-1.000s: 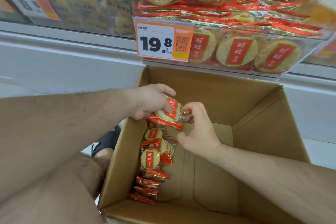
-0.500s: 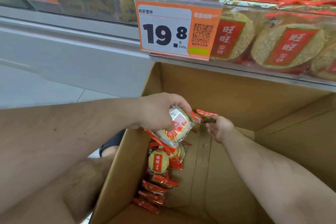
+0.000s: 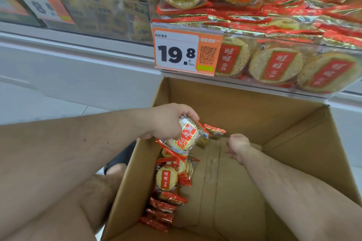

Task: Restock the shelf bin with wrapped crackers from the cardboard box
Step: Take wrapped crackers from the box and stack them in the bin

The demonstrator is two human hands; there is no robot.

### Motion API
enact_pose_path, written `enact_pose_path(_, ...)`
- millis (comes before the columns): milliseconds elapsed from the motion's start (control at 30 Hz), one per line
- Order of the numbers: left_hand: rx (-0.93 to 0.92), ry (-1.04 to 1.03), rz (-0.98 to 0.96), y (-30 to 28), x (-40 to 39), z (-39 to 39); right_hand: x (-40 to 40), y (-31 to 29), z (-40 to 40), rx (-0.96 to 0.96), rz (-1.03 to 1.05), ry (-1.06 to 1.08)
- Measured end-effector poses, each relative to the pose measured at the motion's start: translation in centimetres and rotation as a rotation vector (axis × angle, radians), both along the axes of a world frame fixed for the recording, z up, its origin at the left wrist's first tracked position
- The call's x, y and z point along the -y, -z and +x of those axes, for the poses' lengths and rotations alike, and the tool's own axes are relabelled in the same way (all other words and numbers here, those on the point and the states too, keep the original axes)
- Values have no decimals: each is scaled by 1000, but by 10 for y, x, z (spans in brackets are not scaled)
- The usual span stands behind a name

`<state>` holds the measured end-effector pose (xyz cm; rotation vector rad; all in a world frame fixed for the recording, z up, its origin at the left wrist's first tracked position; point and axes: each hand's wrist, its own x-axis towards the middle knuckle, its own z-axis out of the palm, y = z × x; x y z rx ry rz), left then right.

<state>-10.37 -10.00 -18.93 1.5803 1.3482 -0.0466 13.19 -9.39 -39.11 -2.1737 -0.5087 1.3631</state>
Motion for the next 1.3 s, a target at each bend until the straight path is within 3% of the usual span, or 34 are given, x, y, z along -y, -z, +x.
enact_pose_path(300, 1, 16, -37, 8, -10, 0, -27, 26, -16, -219, 45, 199)
enact_pose_path(500, -127, 86, 36, 8, -11, 0, -7, 6, -18, 1, 54, -82)
enact_pose_path(733, -82, 41, 117, -17, -6, 4, 59, -112, 3, 123, 262, -317)
enact_pose_path(1033, 241, -149, 81, -42, 12, 19, 132, -222, 13, 247, 638, -269)
enact_pose_path(1167, 422, -234, 11, -57, 23, 25, 134, -241, 4, 231, 775, -361)
enact_pose_path(1300, 643, -269, -77, -77, 37, 36, 123, -243, -7, 402, 844, -518)
